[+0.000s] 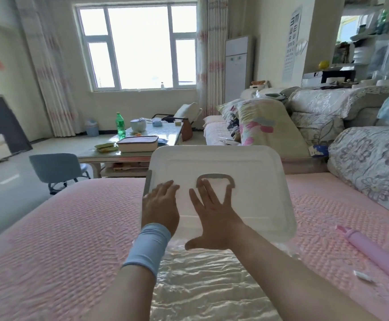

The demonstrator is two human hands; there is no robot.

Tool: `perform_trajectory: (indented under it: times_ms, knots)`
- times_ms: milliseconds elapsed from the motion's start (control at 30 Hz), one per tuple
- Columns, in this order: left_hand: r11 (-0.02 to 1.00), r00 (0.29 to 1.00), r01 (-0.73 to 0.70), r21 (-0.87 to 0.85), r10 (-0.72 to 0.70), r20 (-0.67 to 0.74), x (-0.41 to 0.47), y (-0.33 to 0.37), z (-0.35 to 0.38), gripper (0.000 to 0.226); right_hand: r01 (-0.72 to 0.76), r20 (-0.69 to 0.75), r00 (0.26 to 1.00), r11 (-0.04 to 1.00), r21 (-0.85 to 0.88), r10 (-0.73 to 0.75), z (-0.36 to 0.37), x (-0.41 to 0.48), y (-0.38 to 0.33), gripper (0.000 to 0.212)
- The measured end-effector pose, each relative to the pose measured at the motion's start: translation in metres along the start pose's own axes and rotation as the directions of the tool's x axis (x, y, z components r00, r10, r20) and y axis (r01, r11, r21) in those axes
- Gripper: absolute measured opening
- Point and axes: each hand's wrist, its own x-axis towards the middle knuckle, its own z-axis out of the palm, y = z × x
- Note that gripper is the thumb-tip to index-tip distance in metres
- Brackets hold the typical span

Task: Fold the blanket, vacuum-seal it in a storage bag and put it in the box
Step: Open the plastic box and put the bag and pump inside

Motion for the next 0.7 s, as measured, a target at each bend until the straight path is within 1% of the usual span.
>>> perform_trajectory:
  times_ms: [67,100,200,233,300,400,500,567,633,667,700]
  knots:
    - [0.996,0.993,0.078,-0.043,-0.081,-0.088,0.000,-0.014,-0.008,0.040,0.011,-0.016,1.000,0.999,-0.043,-0.012,0.003,-0.003,0.005,0.131]
    - [0.989,0.986,0.131,-0.067,-0.137,-0.097,0.002,-0.020,-0.011,0.040,0.014,-0.028,0.999,0.998,-0.059,-0.016,0.004,-0.006,0.008,0.130]
    - [0.944,0.959,0.270,-0.192,-0.281,-0.032,0.005,-0.038,-0.016,0.041,0.018,-0.059,0.998,0.996,-0.087,-0.023,0.008,-0.014,0.010,0.125]
    - [0.935,0.955,0.290,-0.203,-0.298,-0.009,0.005,-0.042,-0.017,0.039,0.022,-0.070,0.997,0.996,-0.091,-0.028,0.008,-0.016,0.009,0.124]
    - [0.936,0.957,0.283,-0.211,-0.289,0.000,0.004,-0.047,-0.017,0.034,0.033,-0.090,0.995,0.995,-0.093,-0.041,0.009,-0.021,0.007,0.123]
    - [0.902,0.946,0.310,-0.300,-0.324,0.006,0.002,-0.046,-0.017,0.035,0.048,-0.110,0.992,0.996,-0.081,-0.057,0.008,-0.023,0.005,0.122]
    - [0.892,0.934,0.348,-0.289,-0.357,0.024,0.004,-0.044,-0.013,0.033,0.050,-0.116,0.991,0.994,-0.095,-0.061,0.008,-0.022,0.002,0.121]
    - [0.855,0.895,0.439,-0.276,-0.442,0.054,0.007,-0.044,-0.011,0.029,0.054,-0.121,0.990,0.993,-0.103,-0.066,0.008,-0.021,0.001,0.121]
    - [0.789,0.831,0.552,-0.270,-0.549,0.092,0.008,-0.047,-0.012,0.026,0.067,-0.116,0.990,0.992,-0.108,-0.080,0.006,-0.020,0.003,0.121]
    - [0.778,0.820,0.565,-0.275,-0.566,0.084,0.008,-0.047,-0.012,0.026,0.071,-0.106,0.991,0.992,-0.105,-0.082,0.006,-0.020,0.004,0.121]
    - [0.787,0.831,0.542,-0.294,-0.554,0.050,0.009,-0.046,-0.011,0.028,0.067,-0.094,0.993,0.993,-0.095,-0.076,0.005,-0.018,0.007,0.122]
